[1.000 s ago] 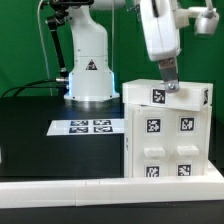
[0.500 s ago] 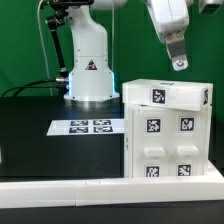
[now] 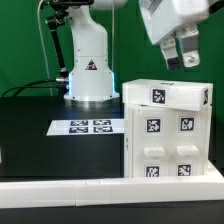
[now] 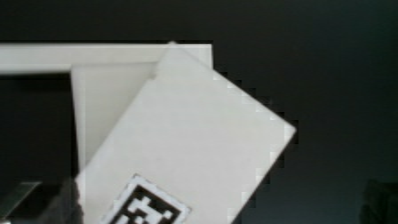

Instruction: Assemble cabinet

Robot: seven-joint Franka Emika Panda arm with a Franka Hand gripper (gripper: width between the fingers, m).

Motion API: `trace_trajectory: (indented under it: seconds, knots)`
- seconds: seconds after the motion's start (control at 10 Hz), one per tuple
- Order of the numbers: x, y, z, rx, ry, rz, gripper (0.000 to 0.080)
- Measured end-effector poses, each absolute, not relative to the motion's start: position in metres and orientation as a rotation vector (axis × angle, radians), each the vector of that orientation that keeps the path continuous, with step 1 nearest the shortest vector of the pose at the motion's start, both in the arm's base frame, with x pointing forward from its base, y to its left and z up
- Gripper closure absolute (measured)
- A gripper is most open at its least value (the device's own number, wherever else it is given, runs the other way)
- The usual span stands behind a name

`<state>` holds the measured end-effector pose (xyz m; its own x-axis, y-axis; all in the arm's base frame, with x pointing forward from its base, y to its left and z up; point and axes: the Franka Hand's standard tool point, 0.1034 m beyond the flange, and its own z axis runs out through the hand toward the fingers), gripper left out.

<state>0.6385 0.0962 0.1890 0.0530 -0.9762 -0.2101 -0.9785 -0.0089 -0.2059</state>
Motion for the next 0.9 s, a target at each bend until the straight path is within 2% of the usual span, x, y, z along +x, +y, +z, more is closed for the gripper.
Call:
trace_trajectory:
  seconds: [0.6,0.9]
  knots:
    - [0.6435,0.1005,0.1827,-2.673,1.061,-0.023,0.0003]
    - [0.6447,0.0974,0.1839,-2.768,0.794,-0.046,0.0003]
